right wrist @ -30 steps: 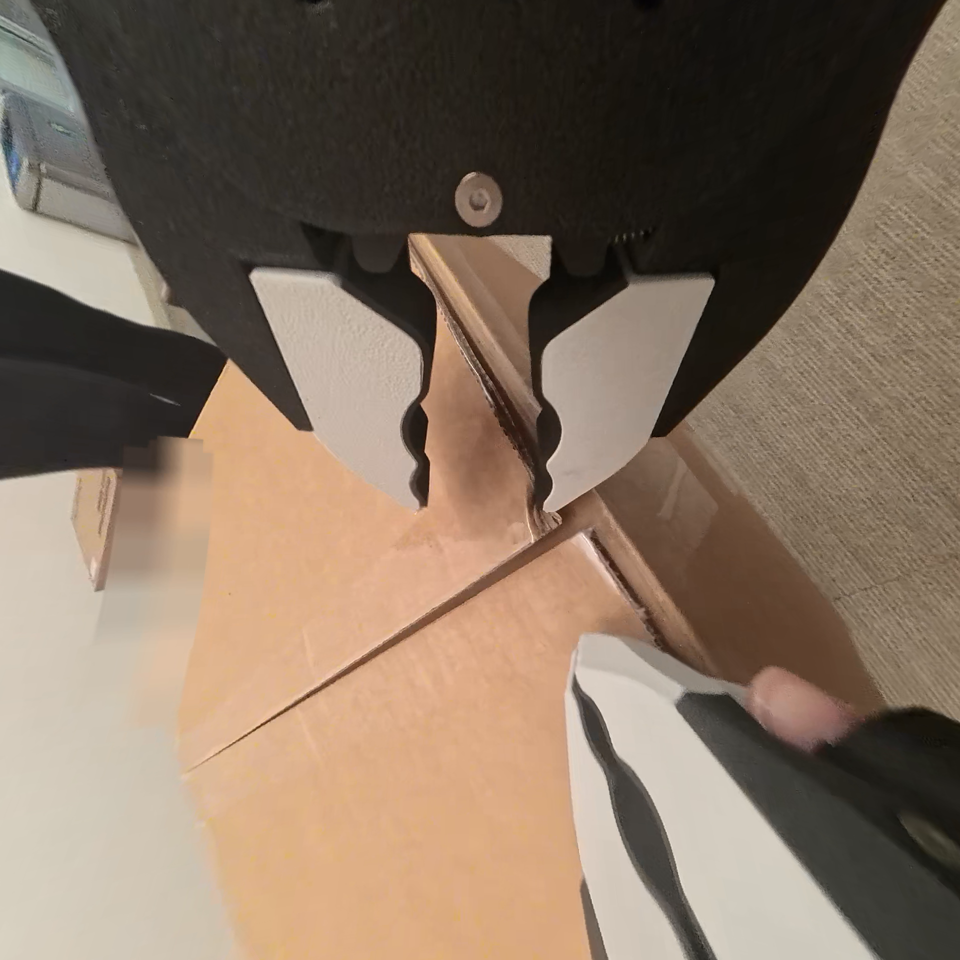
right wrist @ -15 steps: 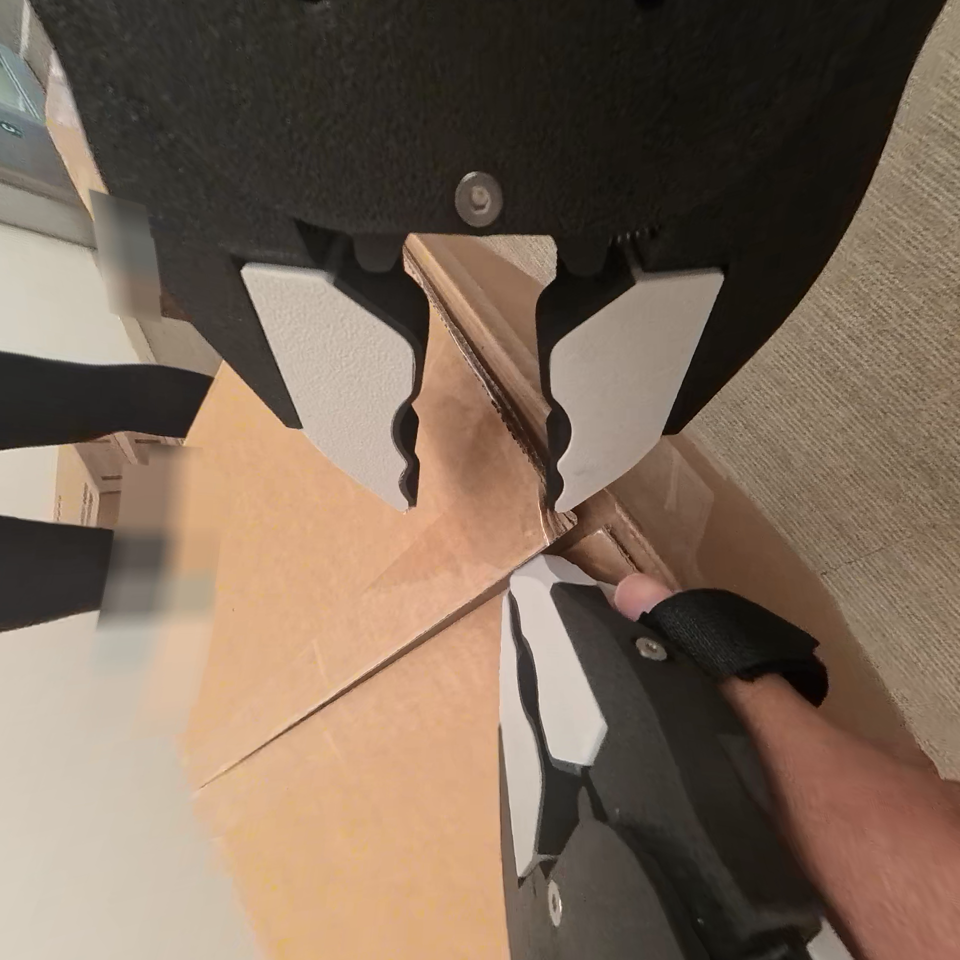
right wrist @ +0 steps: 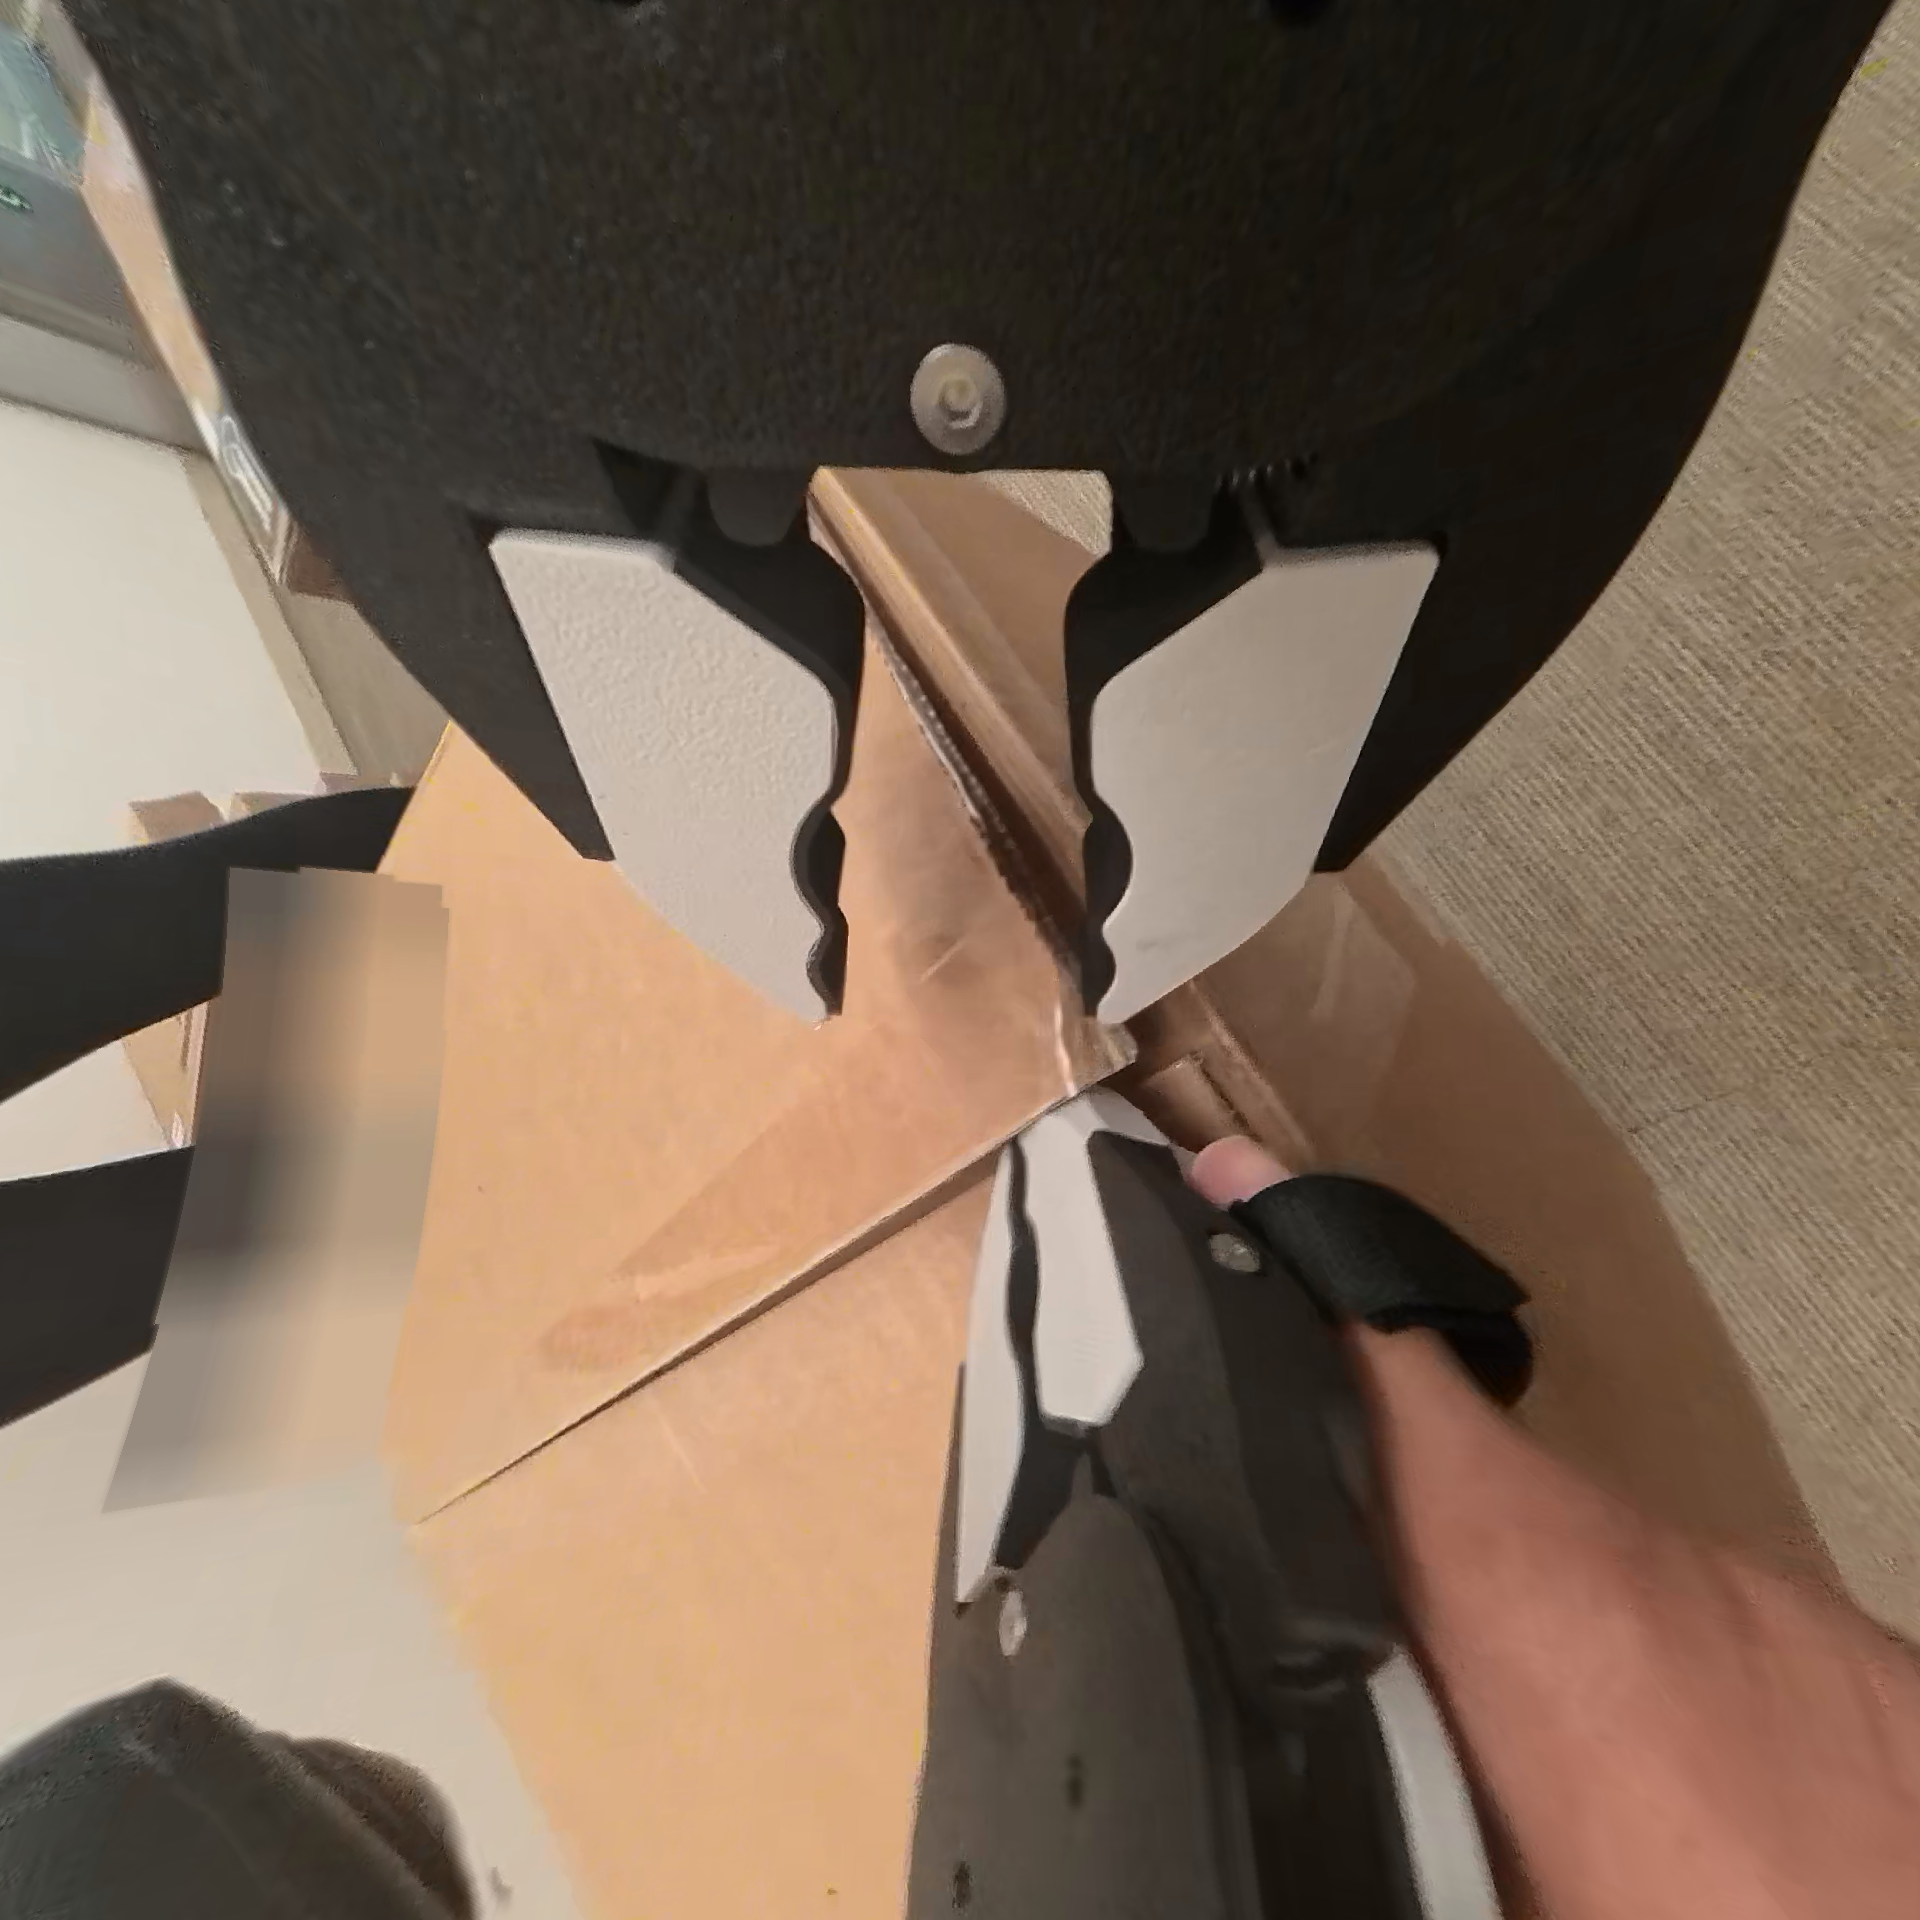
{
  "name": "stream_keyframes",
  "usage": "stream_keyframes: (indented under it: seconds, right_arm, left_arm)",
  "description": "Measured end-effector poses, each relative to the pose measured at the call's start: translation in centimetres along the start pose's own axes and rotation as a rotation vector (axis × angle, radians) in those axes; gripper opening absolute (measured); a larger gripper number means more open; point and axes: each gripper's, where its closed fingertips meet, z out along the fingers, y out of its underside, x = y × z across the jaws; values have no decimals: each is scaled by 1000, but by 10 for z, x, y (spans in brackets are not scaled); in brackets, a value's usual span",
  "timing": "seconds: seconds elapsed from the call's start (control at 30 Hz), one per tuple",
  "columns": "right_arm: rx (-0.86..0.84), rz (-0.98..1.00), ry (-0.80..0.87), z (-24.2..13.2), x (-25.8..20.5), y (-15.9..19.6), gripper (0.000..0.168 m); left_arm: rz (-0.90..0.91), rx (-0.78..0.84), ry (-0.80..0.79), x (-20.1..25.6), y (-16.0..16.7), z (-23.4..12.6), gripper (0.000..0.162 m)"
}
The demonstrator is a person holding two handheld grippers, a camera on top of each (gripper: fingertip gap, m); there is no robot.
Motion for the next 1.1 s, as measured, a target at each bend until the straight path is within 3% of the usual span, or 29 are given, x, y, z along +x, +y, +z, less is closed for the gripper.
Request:
stream_keyframes:
  seconds: [0.13, 0.23, 0.33, 0.5, 0.6, 0.83, 1.1]
  right_arm:
    - [-48, -87, -14, 2, -20, 15, 49]
    - [-60, -108, 79, 7, -12, 16, 48]
    - [-53, -114, 219, 7, 13, 9, 39]
    - [-74, -282, 315, 14, 17, 8, 14]
    - [-63, -284, 324, 10, 22, 7, 10]
    - [-31, -221, 339, -10, 44, -2, 6]
    - [61, 71, 474, -86, 131, -2, 4]
  left_arm:
    - [11, 22, 3, 1, -6, -5, 0]
    - [18, 24, 4, 1, -8, -6, 0]
    - [11, 44, 13, 3, -13, -10, 0]
    - [5, 45, 19, 3, -14, -12, 0]
    - [-36, 72, 30, 3, -18, -18, 0]
    - [-88, 30, -78, -17, 4, -35, 0]
    - [-81, -20, -66, -8, 13, -42, 0]
